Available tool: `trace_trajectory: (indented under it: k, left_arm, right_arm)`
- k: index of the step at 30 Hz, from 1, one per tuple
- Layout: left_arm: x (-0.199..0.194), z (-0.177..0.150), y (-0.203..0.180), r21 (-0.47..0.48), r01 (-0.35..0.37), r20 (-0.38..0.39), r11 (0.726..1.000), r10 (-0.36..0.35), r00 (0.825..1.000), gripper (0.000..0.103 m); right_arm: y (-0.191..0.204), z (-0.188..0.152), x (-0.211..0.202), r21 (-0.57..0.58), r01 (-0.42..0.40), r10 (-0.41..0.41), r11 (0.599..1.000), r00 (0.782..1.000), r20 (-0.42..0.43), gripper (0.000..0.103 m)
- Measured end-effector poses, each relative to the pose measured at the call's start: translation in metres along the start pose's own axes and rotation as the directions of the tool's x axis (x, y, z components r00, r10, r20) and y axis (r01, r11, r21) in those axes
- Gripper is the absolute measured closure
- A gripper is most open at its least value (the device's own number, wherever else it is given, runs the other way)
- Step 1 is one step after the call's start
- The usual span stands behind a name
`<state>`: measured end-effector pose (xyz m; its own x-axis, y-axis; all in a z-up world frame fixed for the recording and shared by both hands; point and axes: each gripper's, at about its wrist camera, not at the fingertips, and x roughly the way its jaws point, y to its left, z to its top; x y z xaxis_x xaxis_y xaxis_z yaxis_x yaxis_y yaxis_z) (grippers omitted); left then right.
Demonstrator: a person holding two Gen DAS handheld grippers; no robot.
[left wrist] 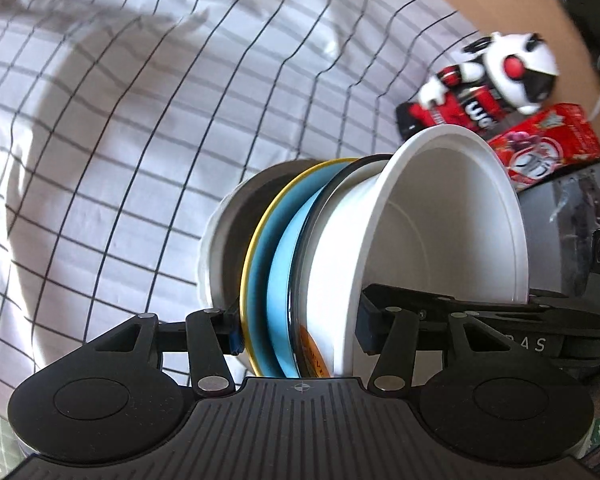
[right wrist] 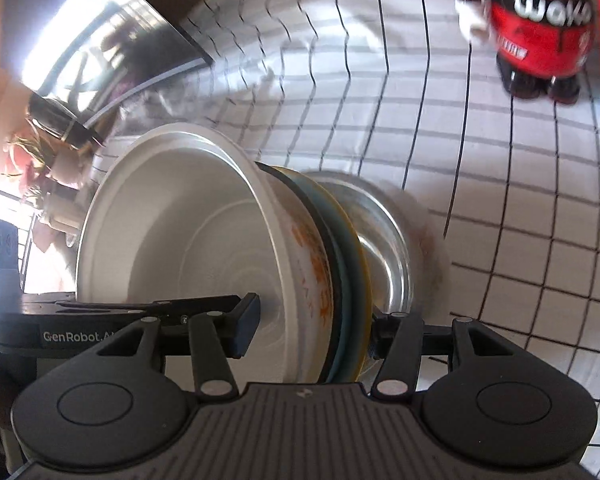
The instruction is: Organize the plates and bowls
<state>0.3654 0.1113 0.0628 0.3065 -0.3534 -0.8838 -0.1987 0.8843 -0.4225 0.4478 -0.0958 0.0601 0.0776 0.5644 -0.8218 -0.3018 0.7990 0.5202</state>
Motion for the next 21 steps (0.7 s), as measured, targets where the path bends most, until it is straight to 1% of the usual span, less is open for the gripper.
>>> trace_trajectory:
  k: [5, 10, 14, 21]
  left_arm:
    - [0.013, 0.005, 0.019, -0.028, 0.025, -0.033, 0.999, -0.026, 0.999, 0.051]
    - [0.024, 0.011, 0.022, -0.032, 0.038, -0.076, 0.999, -0.04, 0.996, 0.055]
    - [0.025, 0.016, 0.023, -0.018, 0.038, -0.093, 0.999, -0.039, 0.995, 0.058]
    - [0.025, 0.027, 0.031, -0.023, 0.067, -0.13, 0.998, -0.069, 0.989, 0.064]
  right_arm:
    - [-0.002, 0.005, 0.02, 0.018, 0.016, -0.015, 1.0, 0.999, -0.045, 0.051]
    - [-0.011, 0.01, 0.025, 0.036, 0.03, -0.028, 0.999, 0.997, -0.067, 0.051]
    - [-0.021, 0.014, 0.028, 0.054, -0.008, 0.012, 0.999, 0.997, -0.081, 0.053]
    - [-0.025, 0.017, 0.032, 0.058, -0.037, 0.042, 0.998, 0.995, -0.091, 0.054]
